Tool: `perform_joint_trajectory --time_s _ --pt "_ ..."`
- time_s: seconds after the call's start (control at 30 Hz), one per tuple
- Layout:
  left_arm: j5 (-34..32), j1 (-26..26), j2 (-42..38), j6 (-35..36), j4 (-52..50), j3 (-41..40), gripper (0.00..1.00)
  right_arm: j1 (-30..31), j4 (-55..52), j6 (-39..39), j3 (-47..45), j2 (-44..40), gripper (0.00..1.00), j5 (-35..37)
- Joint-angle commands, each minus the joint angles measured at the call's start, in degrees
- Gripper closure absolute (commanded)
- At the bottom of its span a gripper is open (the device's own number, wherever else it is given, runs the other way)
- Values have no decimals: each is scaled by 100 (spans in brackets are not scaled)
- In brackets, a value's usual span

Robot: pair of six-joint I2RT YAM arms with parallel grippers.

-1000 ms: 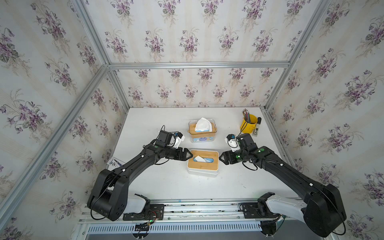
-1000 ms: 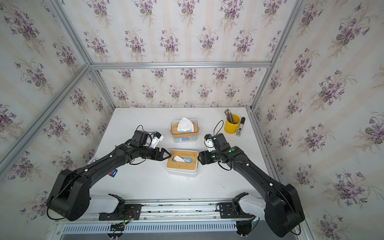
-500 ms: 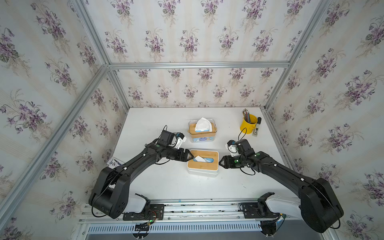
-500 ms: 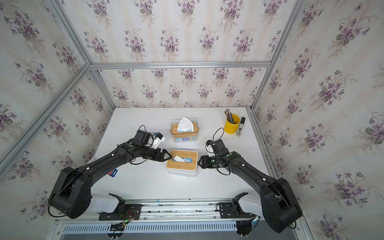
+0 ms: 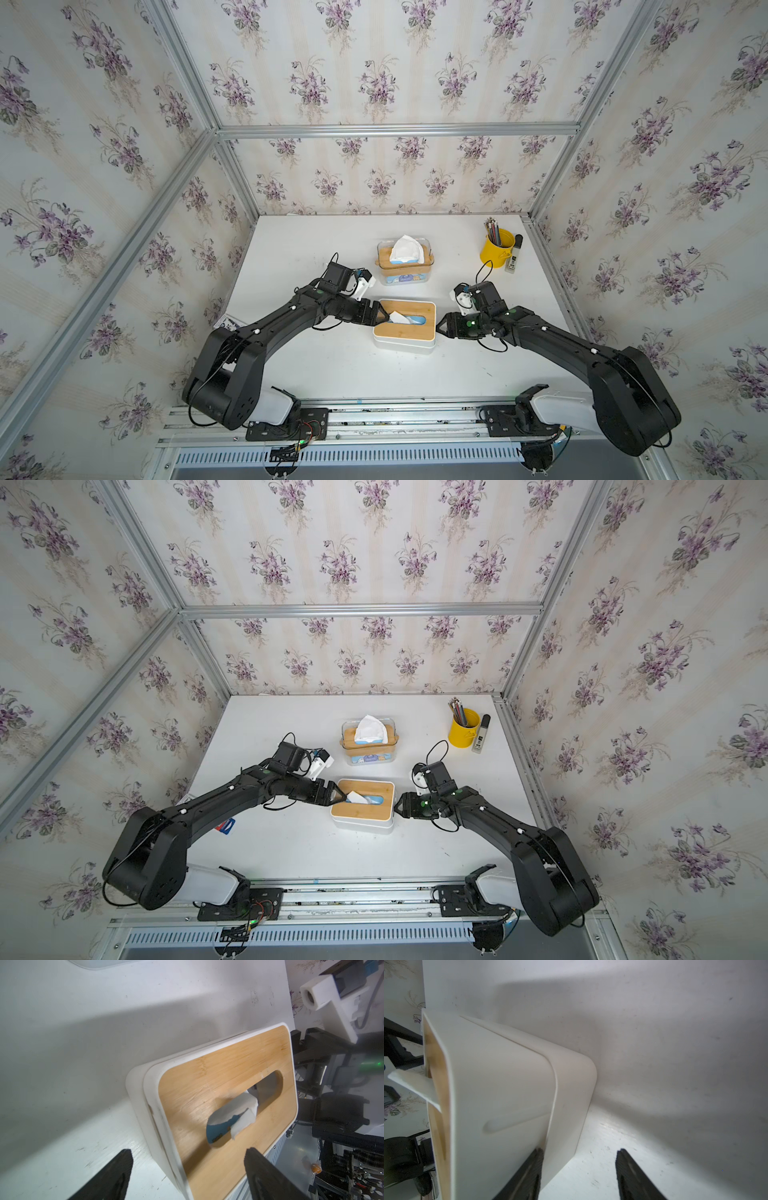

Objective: Put the tissue paper into the tissue box
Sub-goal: Close the box lid on the tissue box.

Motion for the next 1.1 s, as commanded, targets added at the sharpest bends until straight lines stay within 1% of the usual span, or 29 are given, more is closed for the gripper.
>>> perform_joint_trajectory --time_s 0.0,0.27,0.47,0.7,1.07 --pt "118 -37 23 -14 92 -14 13 -52 88 179 -37 61 42 -47" --pt "136 -65 -95 -47 166 -83 13 -101 -197 462 78 274 46 110" --pt "186 -71 -78 -60 285 -141 13 -98 -600 530 331 457 53 562" --pt "188 -73 -43 -85 352 -138 13 -66 -815 562 592 491 59 996" --pt "215 -72 94 -94 440 -136 13 98 -908 409 772 772 62 1126"
